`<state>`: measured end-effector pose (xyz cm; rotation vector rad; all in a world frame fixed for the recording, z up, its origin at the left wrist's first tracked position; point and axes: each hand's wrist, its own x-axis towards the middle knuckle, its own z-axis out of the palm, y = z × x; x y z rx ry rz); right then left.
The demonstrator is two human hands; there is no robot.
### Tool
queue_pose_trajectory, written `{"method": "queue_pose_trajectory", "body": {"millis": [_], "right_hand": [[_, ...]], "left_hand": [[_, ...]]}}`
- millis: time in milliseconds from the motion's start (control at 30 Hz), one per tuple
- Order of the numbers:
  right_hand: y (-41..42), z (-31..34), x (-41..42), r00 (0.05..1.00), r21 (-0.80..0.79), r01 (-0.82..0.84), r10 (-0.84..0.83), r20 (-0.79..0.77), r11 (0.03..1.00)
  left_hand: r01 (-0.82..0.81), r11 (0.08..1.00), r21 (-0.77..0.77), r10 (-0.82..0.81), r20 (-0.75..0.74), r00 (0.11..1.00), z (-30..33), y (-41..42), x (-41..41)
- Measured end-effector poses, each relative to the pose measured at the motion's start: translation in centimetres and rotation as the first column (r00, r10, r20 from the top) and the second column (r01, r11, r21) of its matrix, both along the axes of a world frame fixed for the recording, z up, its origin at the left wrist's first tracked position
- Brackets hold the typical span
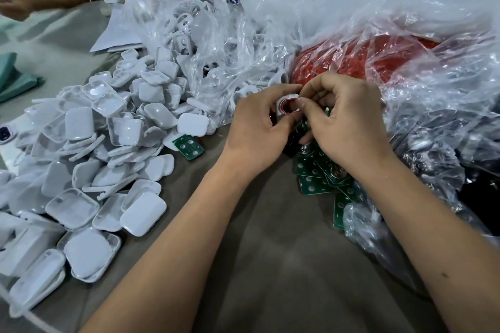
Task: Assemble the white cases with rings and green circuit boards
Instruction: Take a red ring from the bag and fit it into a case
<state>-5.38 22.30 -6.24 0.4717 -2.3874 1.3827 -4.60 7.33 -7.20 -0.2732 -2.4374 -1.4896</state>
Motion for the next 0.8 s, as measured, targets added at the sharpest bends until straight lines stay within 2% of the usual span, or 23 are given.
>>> {"method": "queue_pose_trajectory", "body": {"millis": [133,233,400,467,800], "right_hand": [[-0.1,-0.3,0.0,1.0,-0.073,-0.005,0.006,0.02,0.997],[0.0,-0.4,-0.2,0.993,-0.209,-0.019,0.043,0.112,0.978],[0.4,-0.3,-0.7,0.929,-0.495,-0.024,0.203,0.31,0.869],[0.7,-0.1,-0.8,0.898,-0.554,-0.025,0.262,0.353,0.832],[1.2,0.1,-0.9,0.886,-0.486,-0.021,0.242,0.396,0.874]], "left_hand": [[0.024,0.997,0.073,-0.026,0.027,0.999,0.0,0.1,0.0],[0.048,0.989,0.137,-0.054,0.043,0.998,0.0,0.0,0.0],[0.082,0.983,0.165,-0.093,0.062,0.994,0.0,-0.4,-0.1],[0.099,0.976,0.194,-0.114,0.066,0.991,0.1,-0.5,0.0],[0.107,0.966,0.235,-0.14,0.126,0.982,0.3,-0.8,0.4]]}}
